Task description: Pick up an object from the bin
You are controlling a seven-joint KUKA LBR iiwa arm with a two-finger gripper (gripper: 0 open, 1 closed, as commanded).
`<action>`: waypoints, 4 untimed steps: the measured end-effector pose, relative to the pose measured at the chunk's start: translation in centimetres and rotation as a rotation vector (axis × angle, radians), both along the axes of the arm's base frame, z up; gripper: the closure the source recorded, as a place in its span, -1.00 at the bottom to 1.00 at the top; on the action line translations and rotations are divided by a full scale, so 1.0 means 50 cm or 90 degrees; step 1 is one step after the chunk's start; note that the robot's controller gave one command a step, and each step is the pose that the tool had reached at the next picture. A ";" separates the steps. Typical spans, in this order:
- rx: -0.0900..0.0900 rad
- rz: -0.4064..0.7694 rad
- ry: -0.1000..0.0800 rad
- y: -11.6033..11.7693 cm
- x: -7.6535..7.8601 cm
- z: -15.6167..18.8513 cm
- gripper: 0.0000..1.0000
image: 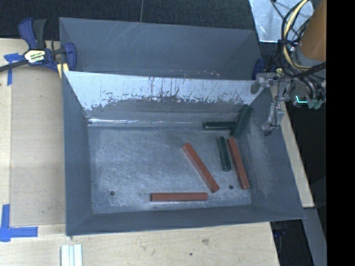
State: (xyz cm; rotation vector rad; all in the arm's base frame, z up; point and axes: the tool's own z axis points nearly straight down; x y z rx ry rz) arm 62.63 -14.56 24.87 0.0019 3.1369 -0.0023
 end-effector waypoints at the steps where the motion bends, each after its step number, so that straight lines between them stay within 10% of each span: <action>1: 0.001 -0.111 0.002 0.058 -0.030 -0.239 -1.00; 2: 0.002 -0.159 0.006 0.053 -0.008 -0.360 -1.00; 3: 0.000 -0.158 -0.007 0.051 0.003 -0.343 1.00; 4: 0.000 -0.157 0.001 0.053 -0.005 -0.354 -1.00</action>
Offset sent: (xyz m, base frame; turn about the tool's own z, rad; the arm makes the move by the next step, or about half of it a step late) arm -0.0152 0.0292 -0.1189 0.1754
